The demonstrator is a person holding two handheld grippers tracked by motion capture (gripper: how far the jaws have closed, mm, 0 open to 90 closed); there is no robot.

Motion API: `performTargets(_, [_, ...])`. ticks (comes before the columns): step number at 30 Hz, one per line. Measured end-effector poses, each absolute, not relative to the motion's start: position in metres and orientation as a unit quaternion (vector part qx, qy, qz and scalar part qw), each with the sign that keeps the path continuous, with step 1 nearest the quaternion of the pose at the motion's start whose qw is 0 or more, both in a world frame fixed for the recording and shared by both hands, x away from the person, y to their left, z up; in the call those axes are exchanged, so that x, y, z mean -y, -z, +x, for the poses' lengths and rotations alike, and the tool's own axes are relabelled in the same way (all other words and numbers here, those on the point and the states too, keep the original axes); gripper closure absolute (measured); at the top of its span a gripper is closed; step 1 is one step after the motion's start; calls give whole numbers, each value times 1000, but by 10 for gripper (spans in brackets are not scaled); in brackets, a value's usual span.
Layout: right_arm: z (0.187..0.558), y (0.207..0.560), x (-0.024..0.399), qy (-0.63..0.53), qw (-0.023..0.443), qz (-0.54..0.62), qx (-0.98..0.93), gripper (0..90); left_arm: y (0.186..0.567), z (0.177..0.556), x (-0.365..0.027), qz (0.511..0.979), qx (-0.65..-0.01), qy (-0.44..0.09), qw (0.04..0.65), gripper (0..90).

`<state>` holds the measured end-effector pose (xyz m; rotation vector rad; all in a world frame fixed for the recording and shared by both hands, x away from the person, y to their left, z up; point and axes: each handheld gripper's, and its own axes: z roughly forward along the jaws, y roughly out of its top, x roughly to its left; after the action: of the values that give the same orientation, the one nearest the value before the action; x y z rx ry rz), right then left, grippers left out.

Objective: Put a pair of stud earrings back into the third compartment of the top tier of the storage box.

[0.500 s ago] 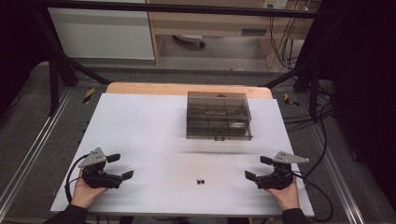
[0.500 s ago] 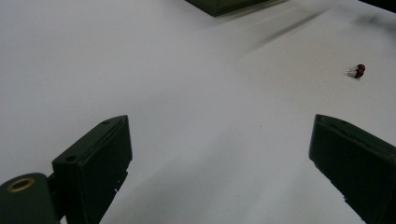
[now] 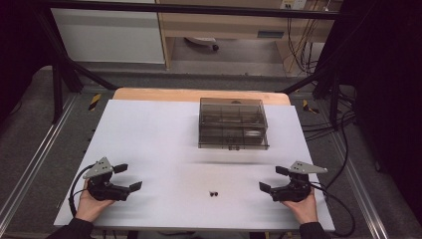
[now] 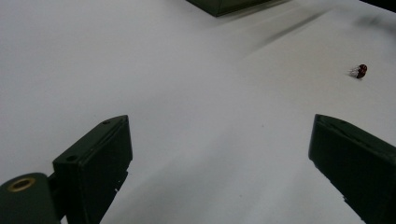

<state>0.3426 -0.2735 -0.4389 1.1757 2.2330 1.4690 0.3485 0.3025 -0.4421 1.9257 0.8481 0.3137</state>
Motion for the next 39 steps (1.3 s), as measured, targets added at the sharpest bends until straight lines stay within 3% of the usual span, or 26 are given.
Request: performTargets(39, [340,435,172,-445,86,344,-822,61,444,350,-303,793,-352,-130,479,63])
